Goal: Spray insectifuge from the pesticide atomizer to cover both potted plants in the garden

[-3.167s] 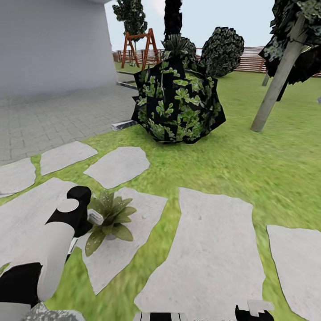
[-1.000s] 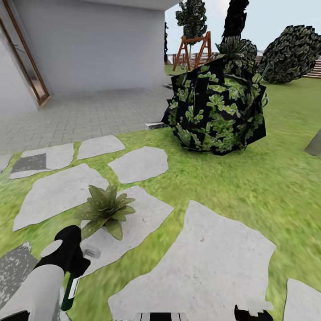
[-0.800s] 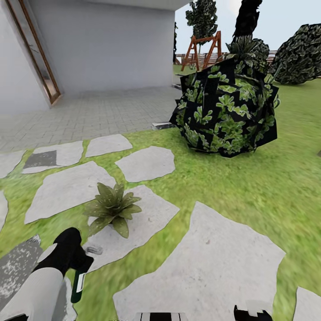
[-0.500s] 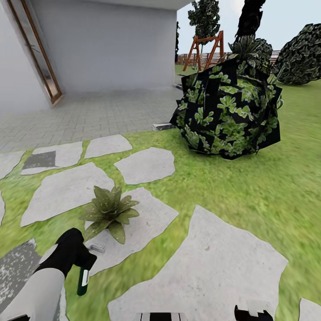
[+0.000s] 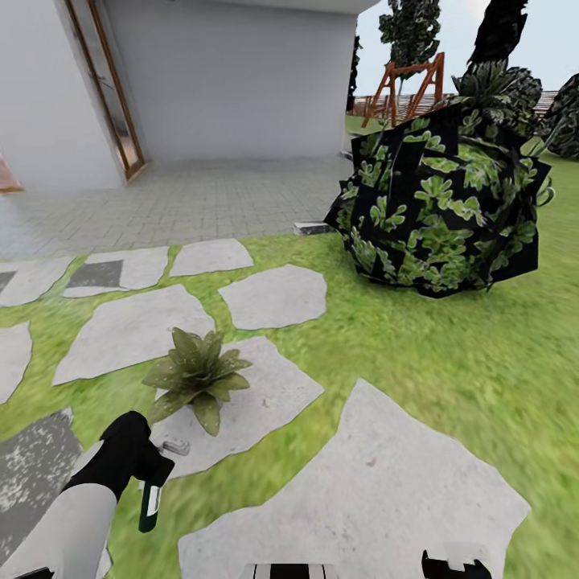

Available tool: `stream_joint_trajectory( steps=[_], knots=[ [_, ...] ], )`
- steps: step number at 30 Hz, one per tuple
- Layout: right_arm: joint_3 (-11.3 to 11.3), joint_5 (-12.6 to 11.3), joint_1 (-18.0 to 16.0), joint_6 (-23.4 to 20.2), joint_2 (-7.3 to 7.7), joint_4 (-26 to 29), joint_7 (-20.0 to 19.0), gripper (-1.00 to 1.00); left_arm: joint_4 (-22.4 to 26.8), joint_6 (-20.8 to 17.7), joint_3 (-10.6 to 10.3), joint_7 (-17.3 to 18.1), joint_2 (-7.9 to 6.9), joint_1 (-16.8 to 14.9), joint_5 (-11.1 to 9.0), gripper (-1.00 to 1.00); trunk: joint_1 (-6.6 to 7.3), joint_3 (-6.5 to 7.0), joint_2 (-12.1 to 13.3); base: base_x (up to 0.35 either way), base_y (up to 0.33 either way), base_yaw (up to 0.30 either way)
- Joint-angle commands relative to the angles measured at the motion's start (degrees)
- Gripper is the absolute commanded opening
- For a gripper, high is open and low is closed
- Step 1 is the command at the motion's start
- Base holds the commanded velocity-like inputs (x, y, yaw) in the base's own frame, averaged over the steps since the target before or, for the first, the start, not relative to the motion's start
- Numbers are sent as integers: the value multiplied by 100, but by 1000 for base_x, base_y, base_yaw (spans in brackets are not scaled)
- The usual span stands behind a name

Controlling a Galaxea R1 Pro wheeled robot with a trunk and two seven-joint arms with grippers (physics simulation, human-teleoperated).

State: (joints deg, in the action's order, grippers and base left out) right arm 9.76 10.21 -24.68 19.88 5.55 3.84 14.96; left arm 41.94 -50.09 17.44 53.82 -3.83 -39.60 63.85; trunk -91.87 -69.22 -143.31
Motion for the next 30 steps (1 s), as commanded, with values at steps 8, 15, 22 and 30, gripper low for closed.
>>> stream_joint_trajectory(
  steps=[8, 15, 22, 30],
  knots=[
    [48, 60, -2, 16, -1, -6, 7, 100, 7, -18, 24, 59, 72, -4, 48, -100, 1, -5, -2, 0, -284, 276],
    [51, 60, -2, 16, -1, -6, 7, 100, 13, -18, 31, 59, 71, -4, 48, -100, 1, -5, -2, 0, -294, 276],
    [51, 60, -2, 23, -1, -6, 8, 100, 75, -18, 32, 59, 66, -6, 48, -100, 1, -5, -2, 0, -309, 276],
    [50, 60, -2, 25, -1, -6, 9, 100, 276, -18, 14, 59, 80, -4, 40, -100, 1, -5, -2, 14, -309, 277]
  ],
)
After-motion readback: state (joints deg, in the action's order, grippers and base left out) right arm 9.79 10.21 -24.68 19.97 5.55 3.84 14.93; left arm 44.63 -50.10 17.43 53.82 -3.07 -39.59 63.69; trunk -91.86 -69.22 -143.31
